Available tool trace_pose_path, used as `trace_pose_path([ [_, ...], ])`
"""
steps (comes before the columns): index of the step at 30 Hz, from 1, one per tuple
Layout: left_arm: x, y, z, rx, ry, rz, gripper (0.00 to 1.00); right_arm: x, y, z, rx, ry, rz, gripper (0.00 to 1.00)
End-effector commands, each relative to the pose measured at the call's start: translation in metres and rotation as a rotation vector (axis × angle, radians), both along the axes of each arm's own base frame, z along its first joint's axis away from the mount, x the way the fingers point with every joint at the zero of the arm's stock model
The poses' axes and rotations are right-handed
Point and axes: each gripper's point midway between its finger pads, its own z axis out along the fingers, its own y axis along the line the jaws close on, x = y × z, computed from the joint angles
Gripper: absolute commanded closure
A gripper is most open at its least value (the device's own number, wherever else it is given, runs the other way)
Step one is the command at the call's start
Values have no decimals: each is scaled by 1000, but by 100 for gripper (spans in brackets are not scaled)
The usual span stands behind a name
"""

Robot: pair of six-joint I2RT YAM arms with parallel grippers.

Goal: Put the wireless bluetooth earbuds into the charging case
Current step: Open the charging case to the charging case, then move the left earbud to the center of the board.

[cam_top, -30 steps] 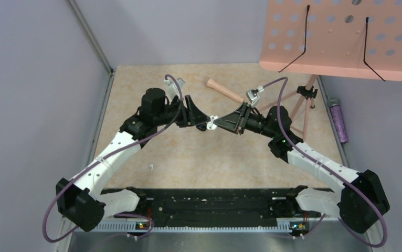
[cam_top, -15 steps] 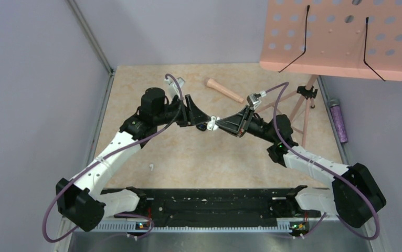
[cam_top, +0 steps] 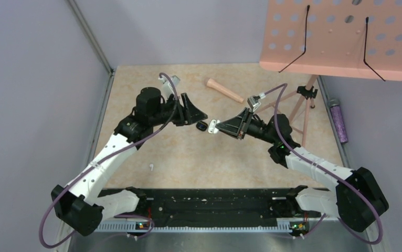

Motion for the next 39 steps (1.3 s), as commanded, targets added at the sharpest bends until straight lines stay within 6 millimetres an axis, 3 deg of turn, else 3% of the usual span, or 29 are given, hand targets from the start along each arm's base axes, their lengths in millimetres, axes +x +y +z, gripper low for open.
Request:
trace_pose_path([
  [1, 3, 8, 37, -19, -114, 37, 40, 5, -3, 15, -15, -62, -33, 100],
  [4, 17, 29, 20, 55, -68, 148, 40, 6, -2, 9, -40, -56, -36, 100],
  [6, 30, 52, 1, 112, 6, 258, 40, 6, -3, 6, -52, -55, -37, 100],
  [10, 54, 128, -50, 228, 198, 535, 40, 3, -2, 2, -74, -68, -18, 100],
  [14, 60, 202, -97, 347, 351, 786, 39, -7, 0, -3, -92, -85, 46, 100],
  [19, 66, 266, -134, 481, 464, 1005, 38, -22, 0, -11, -110, -104, 130, 100],
  [23, 95, 284, -150, 578, 475, 1027, 38, -33, 1, -16, -111, -110, 206, 100],
  [25, 115, 279, -162, 647, 461, 886, 39, -35, 0, -17, -110, -108, 215, 100],
  [29, 133, 292, -197, 785, 586, 847, 42, -36, 1, -19, -107, -96, 219, 100],
  [34, 163, 295, -214, 813, 541, 806, 42, -33, 3, -19, -96, -84, 222, 100],
  [37, 164, 298, -228, 863, 593, 767, 43, -31, 4, -17, -89, -82, 229, 100],
  [39, 150, 299, -226, 875, 617, 774, 44, -31, 5, -15, -89, -84, 232, 100],
])
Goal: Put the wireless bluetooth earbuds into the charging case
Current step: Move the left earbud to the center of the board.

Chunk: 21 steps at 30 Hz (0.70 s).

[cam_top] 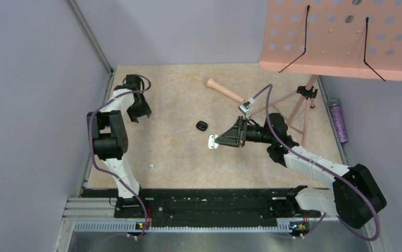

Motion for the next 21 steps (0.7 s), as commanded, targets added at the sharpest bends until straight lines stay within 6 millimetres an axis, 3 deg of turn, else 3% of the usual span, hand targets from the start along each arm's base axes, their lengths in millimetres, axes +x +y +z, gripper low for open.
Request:
trace_pose_path([
  [1, -14, 6, 19, 42, 2, -9, 44, 5, 1, 24, 51, -74, 7, 100],
  [6, -72, -8, 44, -20, -61, 22, 42, 7, 1, 21, 40, -74, -3, 100],
  [10, -120, -29, 38, -81, -13, -25, 45, 7, 2, 20, 45, -70, 9, 100],
  [16, -170, -71, 29, -56, 82, -99, 49, 6, 2, 23, 49, -78, 7, 100],
  [21, -198, -73, 18, 40, 145, -46, 54, 5, 0, 26, 48, -85, -3, 100],
])
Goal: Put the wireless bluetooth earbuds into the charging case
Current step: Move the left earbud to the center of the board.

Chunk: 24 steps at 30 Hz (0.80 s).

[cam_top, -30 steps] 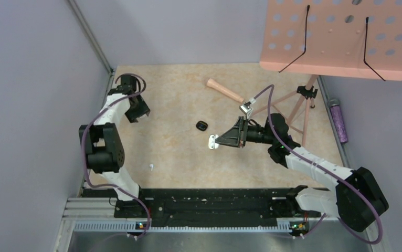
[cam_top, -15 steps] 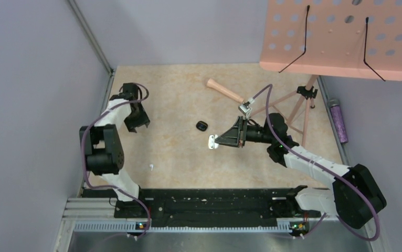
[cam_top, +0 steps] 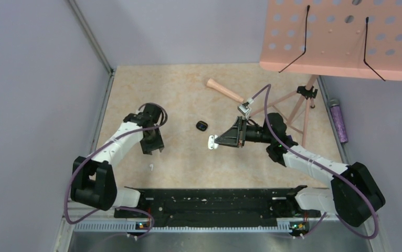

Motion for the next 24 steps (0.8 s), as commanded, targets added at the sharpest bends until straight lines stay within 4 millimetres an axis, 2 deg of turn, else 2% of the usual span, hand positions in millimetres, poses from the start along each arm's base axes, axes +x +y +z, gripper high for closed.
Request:
trace_pose_path([
  [1, -28, 15, -8, 98, 52, 121, 55, 3, -1, 32, 55, -104, -11, 100],
  [6, -40, 26, -21, 160, 87, 146, 58, 1, -2, 32, 55, -103, -13, 100],
  [12, -45, 21, -33, 147, 133, 137, 66, 1, -3, 34, 65, -102, -14, 100],
  [24, -56, 16, -49, 139, 193, 156, 65, 1, -2, 34, 65, -102, -12, 100],
])
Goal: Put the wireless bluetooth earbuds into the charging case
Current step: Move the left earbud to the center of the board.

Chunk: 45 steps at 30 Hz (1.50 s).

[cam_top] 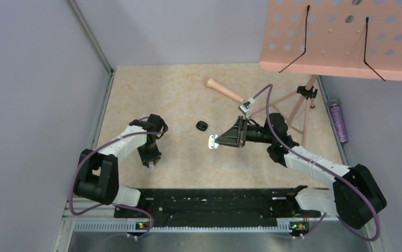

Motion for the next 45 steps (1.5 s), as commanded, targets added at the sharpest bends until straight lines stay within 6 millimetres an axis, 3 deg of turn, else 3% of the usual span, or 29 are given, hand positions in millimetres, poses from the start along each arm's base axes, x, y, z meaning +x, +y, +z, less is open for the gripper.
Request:
trace_pose_path([
  [1, -5, -2, -11, 0, 23, 36, 65, 4, 0, 28, 57, -89, -8, 100],
  [17, 9, 1, -21, 27, 0, 18, 71, 2, 0, 33, 59, -95, -6, 100],
  [26, 22, -7, -20, -2, -25, 1, 99, 1, 2, 33, 62, -95, -1, 100],
  [30, 32, -12, -11, -29, -69, -28, 100, 2, 2, 32, 60, -94, -2, 100],
  [37, 61, -44, 15, -54, -230, -136, 100, 3, 2, 28, 54, -86, -9, 100],
  [45, 67, -93, -8, -67, -228, -156, 97, 3, 2, 25, 56, -81, -18, 100],
])
